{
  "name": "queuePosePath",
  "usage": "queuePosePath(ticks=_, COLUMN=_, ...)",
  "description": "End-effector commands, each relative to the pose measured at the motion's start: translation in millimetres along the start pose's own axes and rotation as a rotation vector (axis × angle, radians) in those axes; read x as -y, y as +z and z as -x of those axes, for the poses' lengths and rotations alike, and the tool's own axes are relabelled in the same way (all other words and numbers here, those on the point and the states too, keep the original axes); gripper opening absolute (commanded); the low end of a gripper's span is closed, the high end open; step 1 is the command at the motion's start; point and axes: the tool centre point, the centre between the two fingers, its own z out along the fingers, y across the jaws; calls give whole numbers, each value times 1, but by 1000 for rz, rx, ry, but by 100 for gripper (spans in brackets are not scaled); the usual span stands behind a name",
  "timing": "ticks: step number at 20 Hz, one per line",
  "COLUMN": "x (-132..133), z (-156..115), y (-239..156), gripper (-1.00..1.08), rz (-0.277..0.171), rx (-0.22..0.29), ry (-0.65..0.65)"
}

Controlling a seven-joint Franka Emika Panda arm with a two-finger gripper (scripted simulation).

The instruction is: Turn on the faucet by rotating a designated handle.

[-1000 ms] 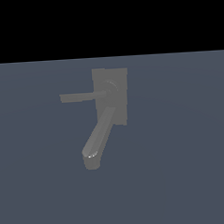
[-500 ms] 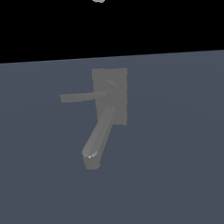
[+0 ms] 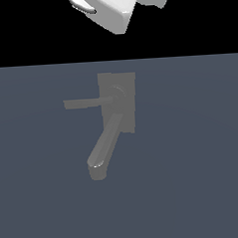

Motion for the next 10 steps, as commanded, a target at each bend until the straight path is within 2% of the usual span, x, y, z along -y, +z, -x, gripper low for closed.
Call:
queuePosePath(ticks=1, x=-2, z=-10, y=0, gripper=-100, rz=58, rx=8, ry=-40)
queuePosePath(ticks=6, x=-5, z=-27, y=-1, gripper=-100, rz=145, rx=17, ry=-103)
queuePosePath(ticks=10, x=-6, z=-37, y=-1, gripper=-100, rz=193, rx=22, ry=-138)
